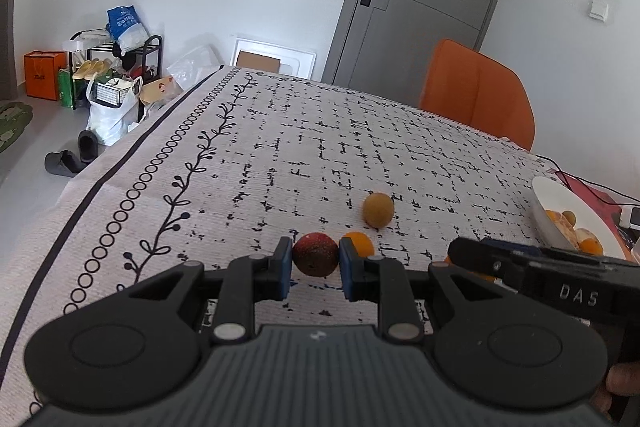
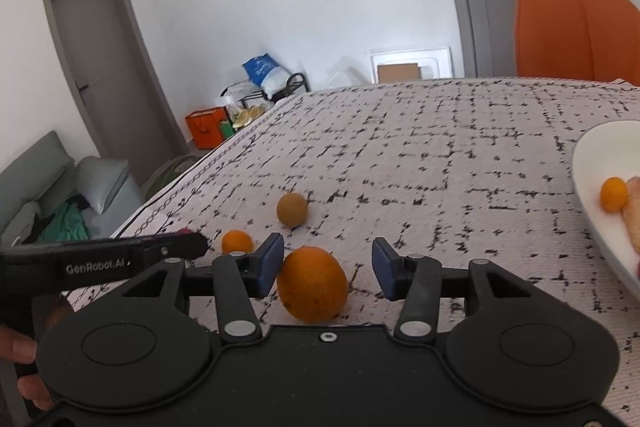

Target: Organize fruits

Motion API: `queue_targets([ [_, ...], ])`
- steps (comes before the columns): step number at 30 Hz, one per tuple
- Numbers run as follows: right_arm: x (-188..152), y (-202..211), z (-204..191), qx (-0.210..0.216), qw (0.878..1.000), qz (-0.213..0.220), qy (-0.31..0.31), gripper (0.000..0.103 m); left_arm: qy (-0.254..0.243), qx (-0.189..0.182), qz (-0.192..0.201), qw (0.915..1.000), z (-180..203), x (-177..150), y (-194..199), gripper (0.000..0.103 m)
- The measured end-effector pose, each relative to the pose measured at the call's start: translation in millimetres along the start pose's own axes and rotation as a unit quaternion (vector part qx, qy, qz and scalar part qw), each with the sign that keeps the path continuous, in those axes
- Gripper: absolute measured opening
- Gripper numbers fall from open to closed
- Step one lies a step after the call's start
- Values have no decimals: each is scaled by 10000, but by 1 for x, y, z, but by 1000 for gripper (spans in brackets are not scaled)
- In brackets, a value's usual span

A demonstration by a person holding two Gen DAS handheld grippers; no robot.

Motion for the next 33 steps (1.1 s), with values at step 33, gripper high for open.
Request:
queue_targets([
  [33,13,80,58,-521,9951,799,-241,37,-744,-519,144,9958,94,20,2,23],
])
Point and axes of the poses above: each gripper's, at about its wrist camera, not at the fingertips, and y roughly against the way its jaws point, z to its right, x to its top, the point moved 5 cm from there along -y, roughly the way its jaws point, and after that the axes turned 13 degrees about -y, right-handed, at the moved point
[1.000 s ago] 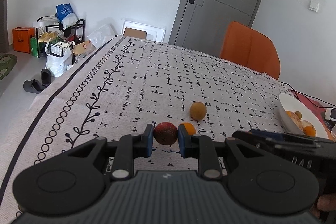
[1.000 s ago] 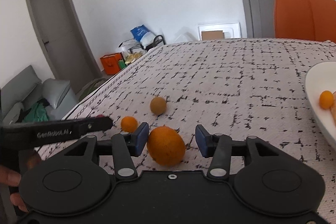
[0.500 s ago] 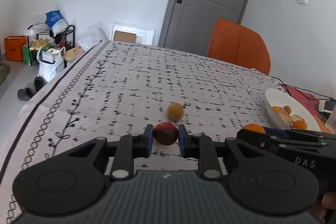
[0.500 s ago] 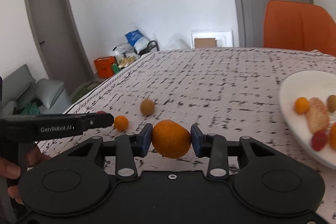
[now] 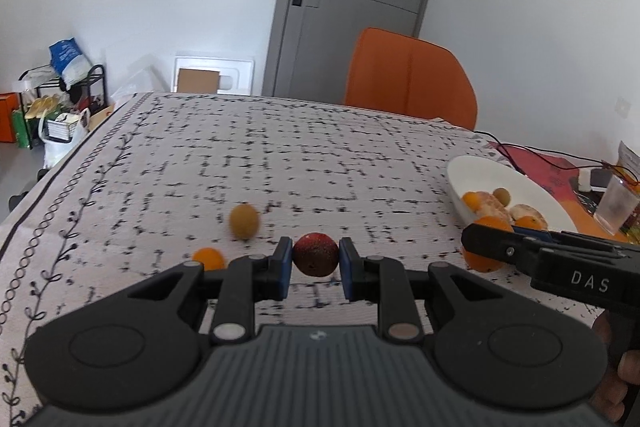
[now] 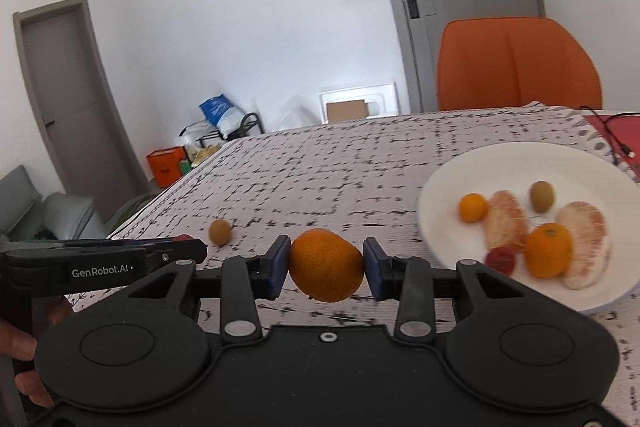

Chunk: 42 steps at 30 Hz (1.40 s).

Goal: Organize fruits
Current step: 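Carry the orange with the right tool into the bowl while the left tool drops the plum there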

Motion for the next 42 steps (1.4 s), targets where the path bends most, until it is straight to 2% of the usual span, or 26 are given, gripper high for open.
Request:
queue_targets([
  [23,16,39,75,-409,9964,480,-573,37,-461,-426,134,9979,68,32,-27,23],
  [42,43,42,120,-736,9912,758,-798,37,-716,-719,111,9948,108,52,-60,23],
])
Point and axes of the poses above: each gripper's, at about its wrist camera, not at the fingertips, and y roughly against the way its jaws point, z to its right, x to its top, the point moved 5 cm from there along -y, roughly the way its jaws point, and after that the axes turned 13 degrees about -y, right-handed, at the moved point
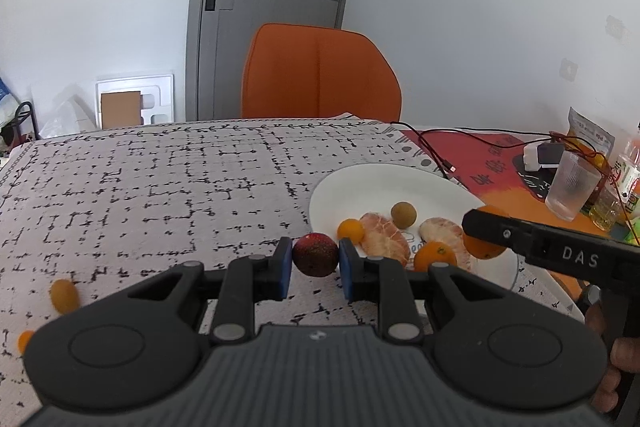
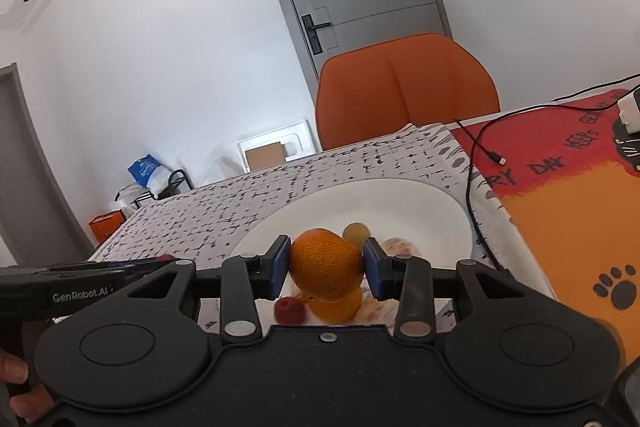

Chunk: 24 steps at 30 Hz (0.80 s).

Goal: Organize fruits
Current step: 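Carry the orange with the right tool into the bowl while the left tool drops the plum there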

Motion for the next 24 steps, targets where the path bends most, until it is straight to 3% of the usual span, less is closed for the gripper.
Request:
queue_targets([
  [6,7,-10,8,-114,9999,84,-52,39,-42,-16,11,10000,2,5,-9,23],
  [8,10,-12,8,-82,9998,205,-6,50,-52,-32,3,10000,4,7,-12,23],
  [10,10,-11,8,-105,9996,254,56,80,-80,-55,-16,10000,5,8,-15,23],
  [11,10,-10,8,-123,9995,286,57,82,-92,-61,-22,9999,6,8,-17,23],
  [24,-2,11,27,-327,9986,298,-286,82,-341,-325,-57,9989,29,17,-34,23],
])
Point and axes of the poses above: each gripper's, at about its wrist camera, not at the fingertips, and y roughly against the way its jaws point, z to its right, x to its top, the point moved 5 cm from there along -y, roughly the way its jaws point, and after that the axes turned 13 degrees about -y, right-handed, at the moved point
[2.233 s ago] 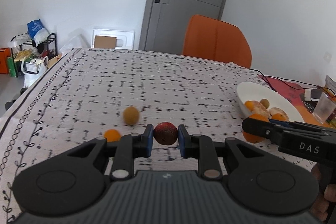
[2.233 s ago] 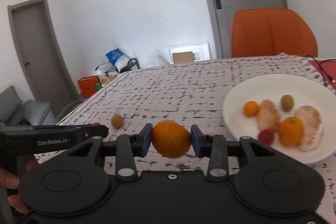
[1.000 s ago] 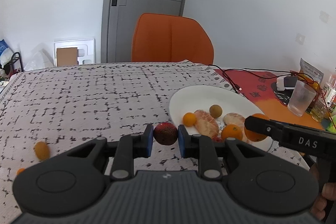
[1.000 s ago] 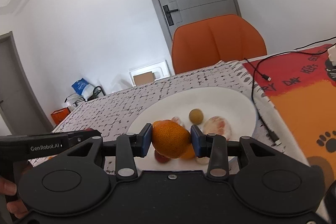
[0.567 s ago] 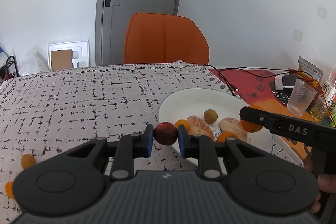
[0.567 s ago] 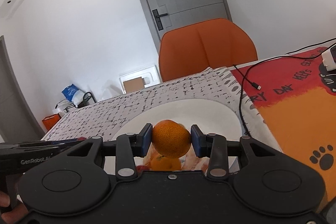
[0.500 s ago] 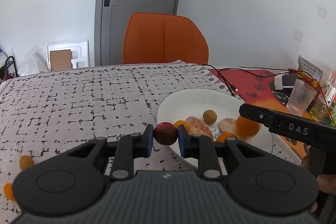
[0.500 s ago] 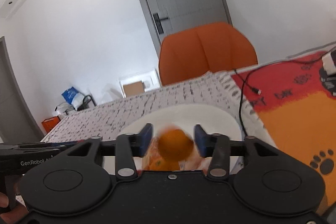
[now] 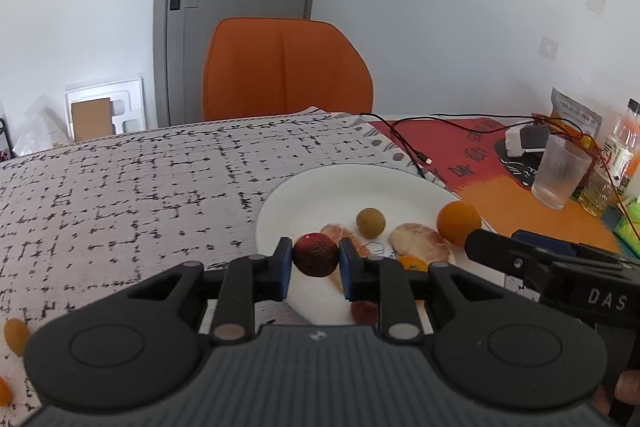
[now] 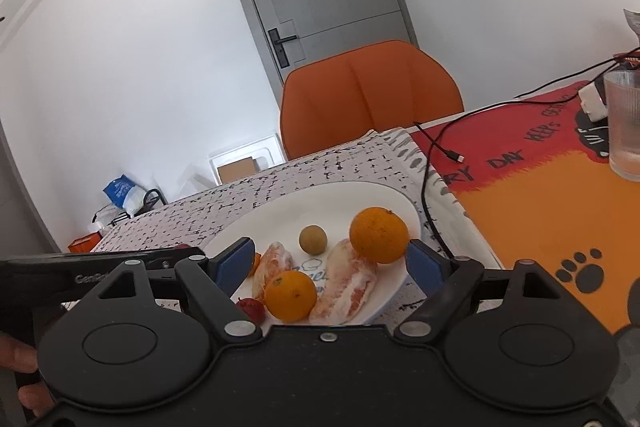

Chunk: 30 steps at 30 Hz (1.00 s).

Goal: Organize fruits
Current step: 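Carry the orange with the right tool into the bowl while the left tool drops the plum there, then withdraw both open tools from the bowl toward the last small fruits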

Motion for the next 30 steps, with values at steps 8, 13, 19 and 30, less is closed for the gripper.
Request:
queue_targets([
  [8,-1,2,7,-15,9999,-14,-166,83,-41,105,-31,9999,2,0,1,29],
  [13,-4,2,4,28,9999,-14,-165,85,-44,233,-36,9997,-4,-3,10,40],
  [19,-8,-1,-7,68,9999,-37,-84,88,11,502,-11,9987,-22,-12,26,58],
  [30,-17,-5,-33,155,9998,-117,59,95,237,862,6,9960,-55,-25,54,80],
])
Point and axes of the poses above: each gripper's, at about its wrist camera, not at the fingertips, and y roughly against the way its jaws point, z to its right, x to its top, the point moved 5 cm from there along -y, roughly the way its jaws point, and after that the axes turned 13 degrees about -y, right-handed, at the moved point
